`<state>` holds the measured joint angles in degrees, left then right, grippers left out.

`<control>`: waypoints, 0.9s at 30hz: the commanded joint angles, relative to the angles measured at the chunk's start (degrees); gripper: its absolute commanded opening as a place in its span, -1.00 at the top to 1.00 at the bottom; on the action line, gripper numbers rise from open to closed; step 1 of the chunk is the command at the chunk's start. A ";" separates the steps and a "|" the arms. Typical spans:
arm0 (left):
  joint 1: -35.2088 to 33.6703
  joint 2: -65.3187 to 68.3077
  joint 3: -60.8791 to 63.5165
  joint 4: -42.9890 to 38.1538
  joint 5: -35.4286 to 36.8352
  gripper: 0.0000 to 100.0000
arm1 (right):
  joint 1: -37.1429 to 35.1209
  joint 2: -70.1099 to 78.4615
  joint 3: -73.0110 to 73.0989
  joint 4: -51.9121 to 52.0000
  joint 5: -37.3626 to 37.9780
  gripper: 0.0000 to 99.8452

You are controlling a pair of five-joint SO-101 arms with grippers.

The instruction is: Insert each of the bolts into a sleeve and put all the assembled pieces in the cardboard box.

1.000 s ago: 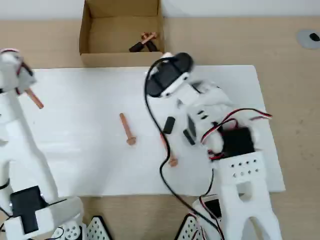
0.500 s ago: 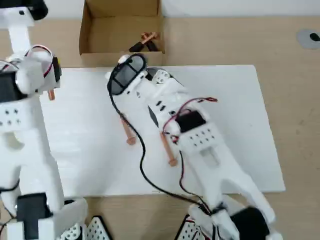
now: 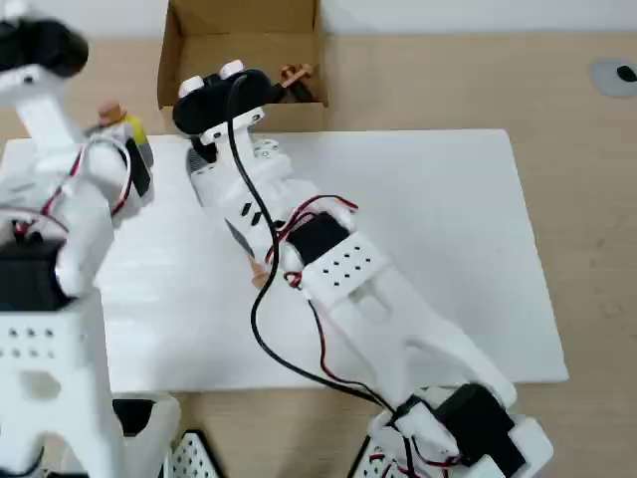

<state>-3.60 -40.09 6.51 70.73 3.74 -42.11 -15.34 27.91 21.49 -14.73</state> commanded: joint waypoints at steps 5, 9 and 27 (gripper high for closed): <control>0.35 -15.43 12.31 -9.32 5.19 0.99 | 0.40 -13.41 10.33 -4.57 3.43 0.98; -2.81 -20.79 16.09 -15.65 7.74 0.99 | 2.33 -22.73 23.78 -10.81 11.52 0.98; 7.03 -20.62 28.84 -26.64 10.37 0.99 | -3.82 -42.51 54.46 -37.19 21.10 0.98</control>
<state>0.00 -60.40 35.60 45.76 15.69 -43.87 -55.87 82.15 -14.11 7.52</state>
